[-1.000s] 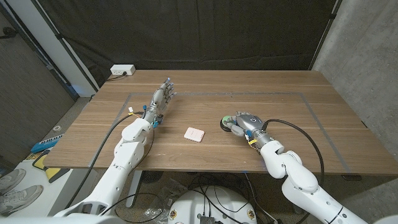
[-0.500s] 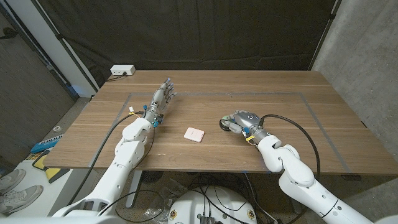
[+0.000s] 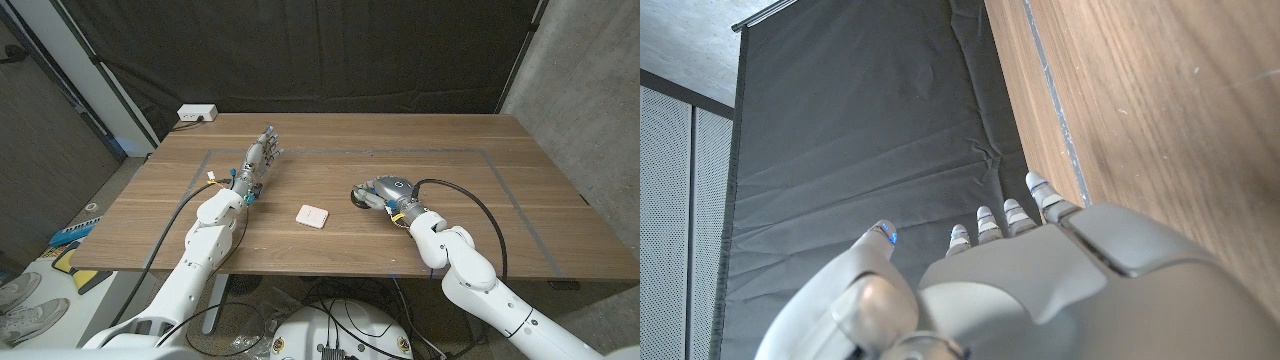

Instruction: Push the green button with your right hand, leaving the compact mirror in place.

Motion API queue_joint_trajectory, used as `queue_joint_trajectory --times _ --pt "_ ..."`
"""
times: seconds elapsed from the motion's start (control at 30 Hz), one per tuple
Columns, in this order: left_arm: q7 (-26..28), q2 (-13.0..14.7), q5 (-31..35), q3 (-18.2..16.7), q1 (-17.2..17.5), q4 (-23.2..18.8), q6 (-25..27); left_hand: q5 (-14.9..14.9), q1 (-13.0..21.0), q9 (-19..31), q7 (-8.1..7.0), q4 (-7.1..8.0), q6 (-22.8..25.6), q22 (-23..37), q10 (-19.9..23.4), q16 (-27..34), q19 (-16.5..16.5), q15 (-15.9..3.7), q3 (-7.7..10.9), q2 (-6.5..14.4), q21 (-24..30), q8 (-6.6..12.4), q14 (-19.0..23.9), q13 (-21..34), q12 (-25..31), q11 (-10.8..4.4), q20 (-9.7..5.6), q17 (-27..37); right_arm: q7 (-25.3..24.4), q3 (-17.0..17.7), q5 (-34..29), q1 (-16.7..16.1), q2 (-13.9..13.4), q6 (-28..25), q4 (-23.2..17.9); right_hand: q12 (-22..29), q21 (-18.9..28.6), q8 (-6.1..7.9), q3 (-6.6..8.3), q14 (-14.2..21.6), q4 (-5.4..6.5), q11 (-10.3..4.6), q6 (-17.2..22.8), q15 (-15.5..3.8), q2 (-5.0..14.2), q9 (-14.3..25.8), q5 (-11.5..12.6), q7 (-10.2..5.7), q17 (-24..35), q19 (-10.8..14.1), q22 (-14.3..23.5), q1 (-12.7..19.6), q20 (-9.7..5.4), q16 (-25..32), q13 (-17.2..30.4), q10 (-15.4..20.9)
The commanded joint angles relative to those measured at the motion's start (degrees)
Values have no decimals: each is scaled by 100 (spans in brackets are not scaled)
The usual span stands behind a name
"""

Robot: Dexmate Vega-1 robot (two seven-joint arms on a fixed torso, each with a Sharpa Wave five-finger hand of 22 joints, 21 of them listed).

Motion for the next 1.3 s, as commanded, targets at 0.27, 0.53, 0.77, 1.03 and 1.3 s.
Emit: queue_joint_trajectory --times 0.27,0.53,0.77,1.03,1.3 --pt "-30 -62 57 31 -197 271 -37 15 23 19 -10 21 -60 22 -89 33 -26 -128 -32 11 -39 -36 -66 -3 -18 -15 -30 14 1424 -330 -136 427 5 -254 399 30 86 -17 -4 577 120 307 2251 -356 116 -12 68 456 -7 236 22 -321 -10 -23 -20 2114" --pt "-12 -72 89 35 -239 318 -29 19 -1 19 -13 30 -66 23 -104 34 -26 -131 -51 -2 -41 -35 -74 -3 -19 -10 -35 16 1606 -437 -176 545 17 -287 567 -1 39 -59 -55 571 157 298 2380 -361 92 -12 77 477 2 156 20 -453 -21 -44 -19 2217" --pt "-26 -76 113 50 -302 380 -17 23 -18 19 -6 36 -72 24 -104 35 -26 -126 -65 -11 -43 -35 -80 -2 -15 -5 -34 17 1373 -274 138 476 -44 -101 505 -85 15 -163 -94 566 170 305 2308 -379 84 -12 92 459 3 128 17 -549 -23 -61 -18 2160" --pt "-54 -95 123 61 -387 475 -17 27 -31 19 -2 39 -72 24 -102 36 -26 -122 -75 -15 -44 -33 -82 -2 -11 3 -36 17 37 224 796 114 -70 512 290 -523 -36 -441 353 626 -283 301 1321 -207 255 23 119 223 -19 197 -1 41 70 -58 18 1547" --pt "-72 -112 128 52 -439 567 -46 33 -47 19 2 44 -70 25 -103 38 -28 -122 -87 -18 -47 -30 -83 -2 -8 -6 -35 17 -734 494 1197 -18 -16 929 277 -711 -11 -477 563 590 -459 244 974 -172 185 29 25 117 -11 298 18 333 103 -101 26 1113"
